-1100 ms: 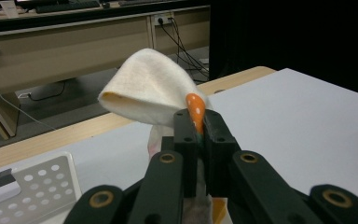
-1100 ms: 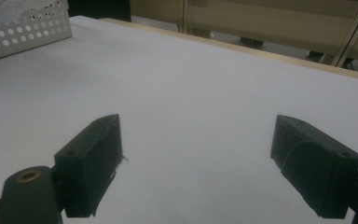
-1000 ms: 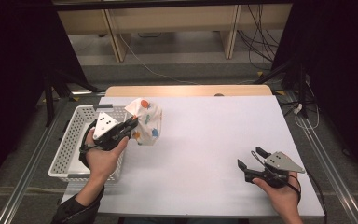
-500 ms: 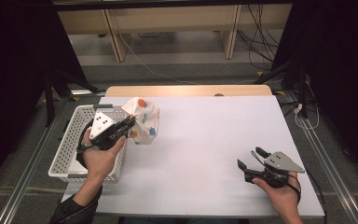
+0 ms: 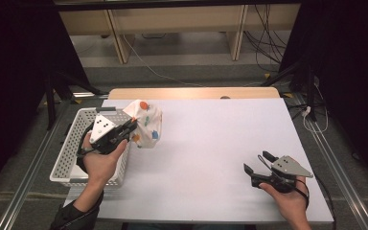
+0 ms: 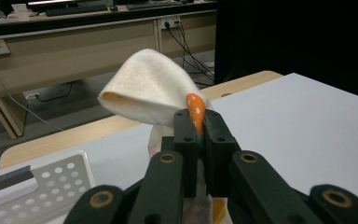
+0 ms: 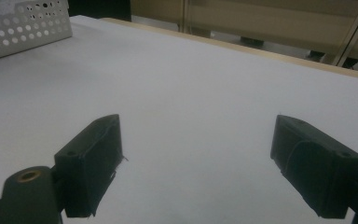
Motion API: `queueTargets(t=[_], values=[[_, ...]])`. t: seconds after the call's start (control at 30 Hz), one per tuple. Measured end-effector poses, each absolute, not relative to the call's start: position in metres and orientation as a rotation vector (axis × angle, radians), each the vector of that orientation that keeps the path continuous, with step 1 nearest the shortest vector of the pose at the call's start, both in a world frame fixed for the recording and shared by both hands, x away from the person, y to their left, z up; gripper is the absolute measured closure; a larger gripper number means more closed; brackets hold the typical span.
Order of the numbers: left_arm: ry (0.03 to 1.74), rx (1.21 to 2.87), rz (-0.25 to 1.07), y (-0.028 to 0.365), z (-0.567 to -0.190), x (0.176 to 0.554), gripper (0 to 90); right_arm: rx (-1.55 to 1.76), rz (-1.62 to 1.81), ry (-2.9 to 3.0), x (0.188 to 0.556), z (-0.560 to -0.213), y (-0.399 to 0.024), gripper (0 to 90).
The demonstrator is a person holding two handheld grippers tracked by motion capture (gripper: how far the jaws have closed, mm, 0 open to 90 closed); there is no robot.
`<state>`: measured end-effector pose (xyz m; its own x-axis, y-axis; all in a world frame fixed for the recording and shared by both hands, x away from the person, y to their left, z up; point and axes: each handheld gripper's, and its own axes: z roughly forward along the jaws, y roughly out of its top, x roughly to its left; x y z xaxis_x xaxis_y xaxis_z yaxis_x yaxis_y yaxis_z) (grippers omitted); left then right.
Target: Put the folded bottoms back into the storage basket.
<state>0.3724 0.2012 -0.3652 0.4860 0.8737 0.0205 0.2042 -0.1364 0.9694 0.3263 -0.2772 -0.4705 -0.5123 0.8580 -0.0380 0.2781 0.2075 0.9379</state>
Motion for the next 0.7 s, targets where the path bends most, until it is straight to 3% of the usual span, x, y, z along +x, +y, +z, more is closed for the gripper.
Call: queueTargets(t=[0.7], values=[[0.939,1.585,0.791,0.2066,-0.3659,0.3729,84.8,1.050,1.302,1.912,0.3261,-0.4702,-0.2779,17.1]])
